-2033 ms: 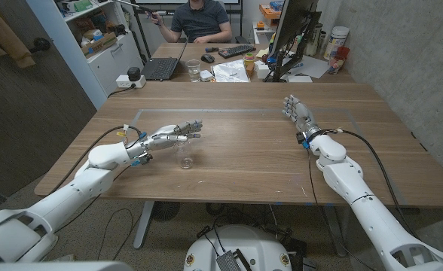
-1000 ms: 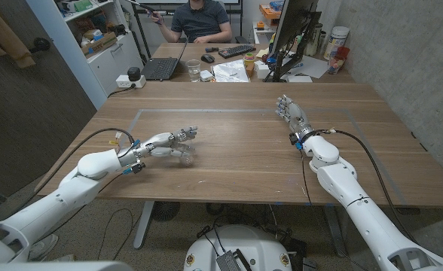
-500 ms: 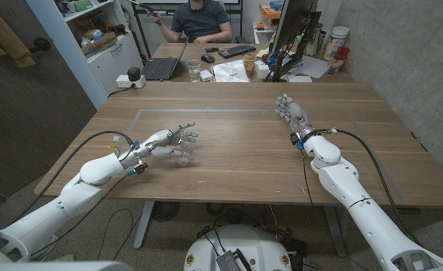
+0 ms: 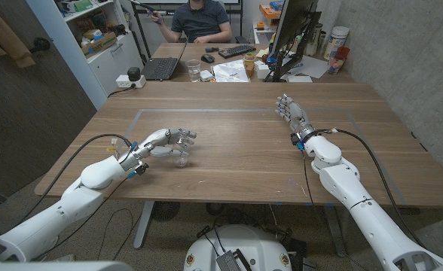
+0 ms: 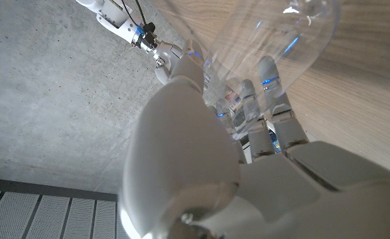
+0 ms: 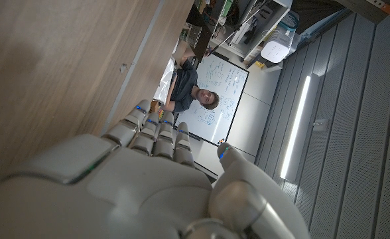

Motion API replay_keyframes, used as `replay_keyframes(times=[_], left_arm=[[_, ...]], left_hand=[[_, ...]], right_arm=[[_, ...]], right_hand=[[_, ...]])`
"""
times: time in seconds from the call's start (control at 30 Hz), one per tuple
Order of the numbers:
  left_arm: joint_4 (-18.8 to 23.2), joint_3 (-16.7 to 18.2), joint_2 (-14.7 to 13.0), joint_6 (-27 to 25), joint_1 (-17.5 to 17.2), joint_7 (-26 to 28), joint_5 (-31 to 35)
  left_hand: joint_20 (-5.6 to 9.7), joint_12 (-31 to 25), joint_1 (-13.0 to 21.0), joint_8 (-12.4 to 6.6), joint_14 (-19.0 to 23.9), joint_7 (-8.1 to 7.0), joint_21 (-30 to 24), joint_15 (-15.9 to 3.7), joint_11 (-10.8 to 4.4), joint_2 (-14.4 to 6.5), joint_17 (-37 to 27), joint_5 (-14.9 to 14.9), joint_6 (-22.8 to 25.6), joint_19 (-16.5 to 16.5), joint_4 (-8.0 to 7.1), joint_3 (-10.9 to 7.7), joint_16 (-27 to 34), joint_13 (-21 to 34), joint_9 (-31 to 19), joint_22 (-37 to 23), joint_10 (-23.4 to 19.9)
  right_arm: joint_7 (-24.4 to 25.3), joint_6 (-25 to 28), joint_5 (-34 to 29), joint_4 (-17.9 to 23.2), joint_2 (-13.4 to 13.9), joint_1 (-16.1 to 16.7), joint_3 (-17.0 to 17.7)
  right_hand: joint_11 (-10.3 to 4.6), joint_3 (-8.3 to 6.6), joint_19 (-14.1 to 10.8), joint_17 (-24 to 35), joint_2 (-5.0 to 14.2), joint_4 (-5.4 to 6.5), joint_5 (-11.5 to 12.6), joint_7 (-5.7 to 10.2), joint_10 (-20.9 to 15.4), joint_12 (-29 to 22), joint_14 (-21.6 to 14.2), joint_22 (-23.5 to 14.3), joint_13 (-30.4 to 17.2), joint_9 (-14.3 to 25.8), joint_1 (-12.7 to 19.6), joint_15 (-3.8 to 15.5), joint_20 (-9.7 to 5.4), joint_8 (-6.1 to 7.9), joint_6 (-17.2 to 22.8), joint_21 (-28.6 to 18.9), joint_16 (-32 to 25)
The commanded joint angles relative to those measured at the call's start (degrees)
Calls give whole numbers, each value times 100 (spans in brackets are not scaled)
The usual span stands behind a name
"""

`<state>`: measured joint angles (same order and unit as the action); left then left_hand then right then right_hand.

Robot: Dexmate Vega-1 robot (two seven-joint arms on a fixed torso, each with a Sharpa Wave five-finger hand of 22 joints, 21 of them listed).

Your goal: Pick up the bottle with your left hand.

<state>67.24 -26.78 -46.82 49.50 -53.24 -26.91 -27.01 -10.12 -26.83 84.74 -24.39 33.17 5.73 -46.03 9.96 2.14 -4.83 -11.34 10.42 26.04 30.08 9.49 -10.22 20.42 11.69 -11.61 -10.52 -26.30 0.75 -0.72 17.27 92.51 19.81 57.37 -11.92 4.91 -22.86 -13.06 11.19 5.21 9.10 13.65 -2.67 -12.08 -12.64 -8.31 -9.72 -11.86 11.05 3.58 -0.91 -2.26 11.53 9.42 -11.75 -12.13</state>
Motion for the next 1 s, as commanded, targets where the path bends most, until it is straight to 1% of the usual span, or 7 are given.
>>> replay_keyframes(times=[0.03,0.23,0.27,0.73,0.8,0.87,1.0], left_arm=[[46,8,-15,-31,-18,-58,-158],[256,40,-106,-85,-39,-46,-134],[259,53,-95,-53,-49,-38,-147],[733,191,-321,-190,-148,-18,-212],[771,195,-320,-186,-139,-127,-369],[900,260,-378,-200,-192,9,-246],[1010,299,-441,-263,-209,-19,-311]], left_hand=[[1563,39,-166,-53,1391,-135,-59,-2253,-474,-228,-10,-11,182,1355,-154,-518,-6,16,-27,5,-803],[1569,78,-185,-95,1413,-203,-78,-2267,-484,-225,-6,-7,378,1350,-143,-544,-34,14,-28,18,-802],[1570,86,-184,-88,1391,-203,-80,-2261,-478,-217,-4,-8,374,1345,-136,-548,-51,14,-28,20,-798],[1565,128,-203,-38,1364,-209,-97,-2258,-476,-221,-3,-9,340,1324,-129,-576,-96,14,-26,25,-789],[1564,130,-204,-34,1364,-211,-99,-2259,-463,-221,-3,-9,343,1321,-128,-580,-100,15,-26,26,-796],[1565,129,-206,-33,1367,-210,-102,-2260,-456,-222,-3,-10,352,1321,-127,-583,-103,15,-25,26,-810],[1565,131,-214,-30,1381,-206,-109,-2261,-467,-230,-5,-10,370,1322,-129,-592,-104,15,-25,27,-832]], right_arm=[[14,-32,9,10,5,3,-16],[25,-45,12,1,-3,0,-15],[37,-56,0,2,-5,3,-18],[25,-127,-35,-113,-47,-54,-68],[23,-115,-37,-105,-44,-54,-68],[2,-111,-25,-112,-40,-57,-65],[-6,-109,-47,-116,-19,-56,-67]], right_hand=[[19,-2,-43,4,280,-4,34,-44,-81,-13,-59,-25,-17,27,-57,6,-8,6,-8,2,-19],[13,-5,-44,3,280,-7,35,-46,-90,-12,-74,-25,-18,27,-57,14,-13,6,-9,4,-18],[51,-8,-45,2,280,-9,36,-46,-97,-13,-77,-25,-18,27,-56,15,-15,6,-10,6,-14],[28,-21,-50,-2,289,-14,38,-57,-113,-8,-109,-24,-21,26,-54,20,-17,9,-1,10,-9],[26,-23,-50,-2,289,-15,39,-55,-116,-8,-112,-25,-21,25,-54,16,-21,9,-2,11,-7],[27,-24,-50,-2,290,-16,39,-55,-116,-7,-110,-25,-22,25,-53,14,-21,8,-2,12,-4],[45,-26,-50,-3,290,-16,39,-58,-125,-7,-113,-25,-22,25,-53,14,-22,9,-1,13,-2]])
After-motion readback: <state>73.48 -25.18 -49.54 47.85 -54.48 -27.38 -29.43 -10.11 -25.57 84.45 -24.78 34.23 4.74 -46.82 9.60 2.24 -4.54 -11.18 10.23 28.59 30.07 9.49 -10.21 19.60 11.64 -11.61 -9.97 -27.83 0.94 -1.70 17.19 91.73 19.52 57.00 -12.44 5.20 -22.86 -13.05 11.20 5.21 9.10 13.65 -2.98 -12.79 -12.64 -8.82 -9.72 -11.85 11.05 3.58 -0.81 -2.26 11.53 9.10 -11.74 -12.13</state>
